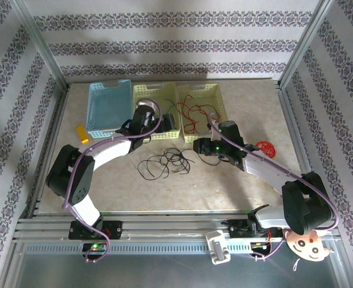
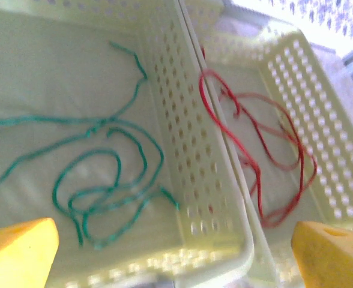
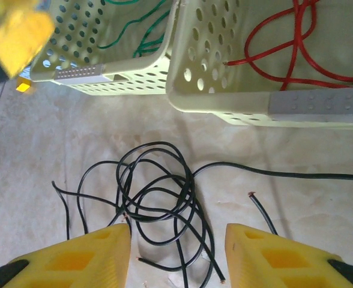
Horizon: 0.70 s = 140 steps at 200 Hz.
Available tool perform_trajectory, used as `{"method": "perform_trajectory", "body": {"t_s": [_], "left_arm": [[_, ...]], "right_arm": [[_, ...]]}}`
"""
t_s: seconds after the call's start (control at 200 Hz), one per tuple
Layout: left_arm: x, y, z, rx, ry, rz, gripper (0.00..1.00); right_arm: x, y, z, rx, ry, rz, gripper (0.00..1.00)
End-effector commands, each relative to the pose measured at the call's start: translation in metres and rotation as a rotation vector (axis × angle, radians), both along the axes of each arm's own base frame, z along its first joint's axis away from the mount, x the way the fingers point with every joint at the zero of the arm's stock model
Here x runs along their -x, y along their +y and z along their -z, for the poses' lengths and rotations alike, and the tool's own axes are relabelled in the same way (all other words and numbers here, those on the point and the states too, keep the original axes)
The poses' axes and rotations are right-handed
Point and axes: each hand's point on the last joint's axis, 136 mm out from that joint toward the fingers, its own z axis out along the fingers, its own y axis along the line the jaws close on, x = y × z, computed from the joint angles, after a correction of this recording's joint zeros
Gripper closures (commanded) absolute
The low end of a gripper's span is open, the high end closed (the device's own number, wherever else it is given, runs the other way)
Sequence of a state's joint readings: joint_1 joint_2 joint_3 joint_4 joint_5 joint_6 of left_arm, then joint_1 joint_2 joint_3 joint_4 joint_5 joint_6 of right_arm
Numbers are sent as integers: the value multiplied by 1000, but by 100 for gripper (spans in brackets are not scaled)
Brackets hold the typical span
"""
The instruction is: Untangle the cables
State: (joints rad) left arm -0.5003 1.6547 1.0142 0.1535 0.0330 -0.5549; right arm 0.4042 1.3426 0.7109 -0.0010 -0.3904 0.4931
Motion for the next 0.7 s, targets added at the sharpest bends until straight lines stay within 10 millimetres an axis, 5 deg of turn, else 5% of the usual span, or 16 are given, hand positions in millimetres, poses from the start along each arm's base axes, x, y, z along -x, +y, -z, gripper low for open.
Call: {"method": "perform_trajectory", "body": {"t_s": [0.0, 0.2, 0.32, 0.695], "left_arm": [[44, 2, 13, -92, 49, 63, 3], [118, 27, 43, -150, 189, 159, 2], [146, 45, 61, -228, 270, 189, 1], [148, 58, 102, -399, 396, 221, 1]], "right_arm": [[-7, -8, 2, 31, -11, 22, 54], [-13, -12, 9, 46, 17, 36, 54], [-14, -11, 14, 47, 32, 32, 54], [-16, -8, 13, 42, 41, 25, 54]]}}
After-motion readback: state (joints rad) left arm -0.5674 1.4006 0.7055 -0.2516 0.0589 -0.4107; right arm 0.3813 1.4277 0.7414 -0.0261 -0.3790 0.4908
